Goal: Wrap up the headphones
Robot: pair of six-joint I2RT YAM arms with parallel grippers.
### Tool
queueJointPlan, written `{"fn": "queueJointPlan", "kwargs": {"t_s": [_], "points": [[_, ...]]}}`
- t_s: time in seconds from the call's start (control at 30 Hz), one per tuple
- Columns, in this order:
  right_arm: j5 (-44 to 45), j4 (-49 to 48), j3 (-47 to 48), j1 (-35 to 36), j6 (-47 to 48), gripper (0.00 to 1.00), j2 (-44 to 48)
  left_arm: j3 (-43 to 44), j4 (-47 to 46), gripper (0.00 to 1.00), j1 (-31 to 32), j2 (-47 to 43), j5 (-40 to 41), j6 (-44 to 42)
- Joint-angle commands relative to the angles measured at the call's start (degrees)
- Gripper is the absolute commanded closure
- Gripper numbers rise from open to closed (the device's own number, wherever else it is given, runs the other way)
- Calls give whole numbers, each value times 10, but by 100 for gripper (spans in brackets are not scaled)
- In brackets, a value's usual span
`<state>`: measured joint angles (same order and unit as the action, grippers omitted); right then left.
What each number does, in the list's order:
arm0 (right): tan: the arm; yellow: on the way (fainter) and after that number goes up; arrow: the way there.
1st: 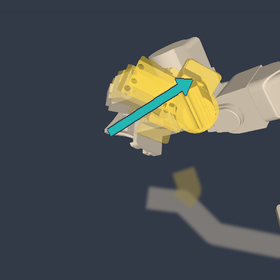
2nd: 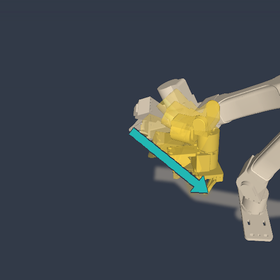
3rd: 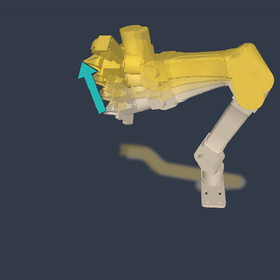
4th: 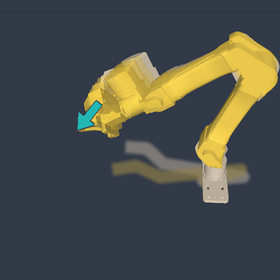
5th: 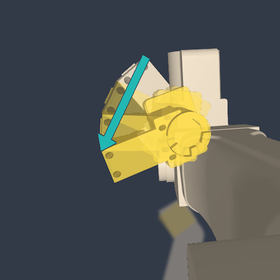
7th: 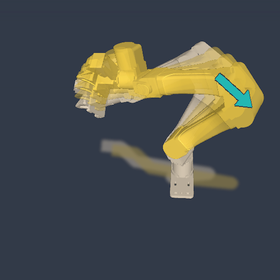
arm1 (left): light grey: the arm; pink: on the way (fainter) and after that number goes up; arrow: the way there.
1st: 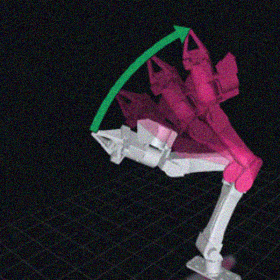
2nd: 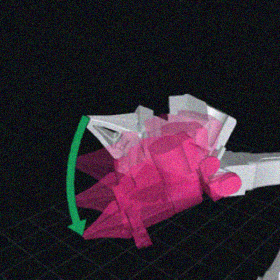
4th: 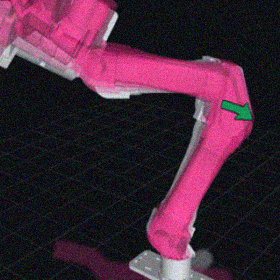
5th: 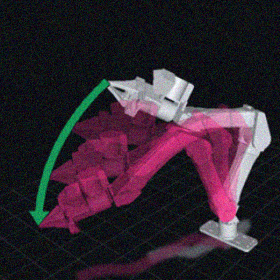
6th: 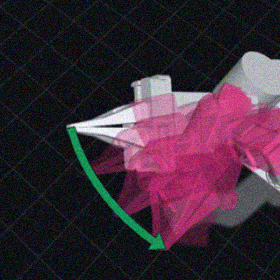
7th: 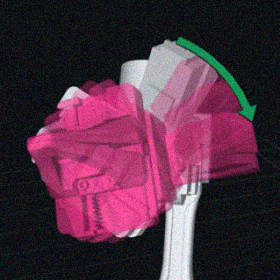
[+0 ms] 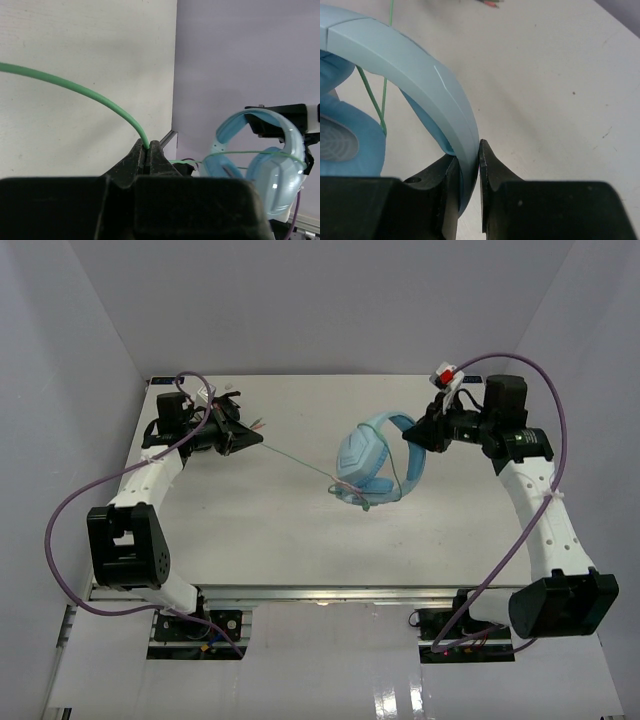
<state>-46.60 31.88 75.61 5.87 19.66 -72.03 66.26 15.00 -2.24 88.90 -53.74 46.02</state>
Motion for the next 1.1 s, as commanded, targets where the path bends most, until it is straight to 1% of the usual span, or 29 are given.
{"fn": "queueJointPlan", "kwargs": {"t_s": [0.0,0.1,0.17,0.27,0.37,0.43,0.6,0.7,0.73,0.8,0.87,0.93,1.07], "points": [[106,41,-74,32,171,92,52,38,7,100,-24,-1,21,-14],[196,9,-140,76,226,92,75,46,7,100,-25,-8,25,-13],[245,-28,-166,100,236,92,84,48,5,100,-25,-12,23,-9],[288,-59,-191,152,236,92,82,41,-5,100,-23,-19,14,2],[337,-91,-191,201,220,92,62,35,-14,100,-17,-32,5,12],[374,-106,-182,243,213,92,34,31,-19,100,-12,-41,2,20],[468,-137,-151,314,208,92,-38,32,-33,100,2,-74,0,38],[518,-144,-123,338,197,92,-83,36,-38,100,12,-94,5,54],[523,-145,-114,341,192,92,-88,37,-40,100,13,-97,8,57],[548,-143,-87,350,174,92,-131,44,-47,100,43,-115,20,70],[567,-146,-75,351,166,92,-149,53,-47,100,58,-134,31,76],[587,-147,-61,351,155,92,-170,68,-48,100,90,-150,47,87],[616,-146,-21,347,105,92,-211,82,-43,100,128,-184,75,99]]}}
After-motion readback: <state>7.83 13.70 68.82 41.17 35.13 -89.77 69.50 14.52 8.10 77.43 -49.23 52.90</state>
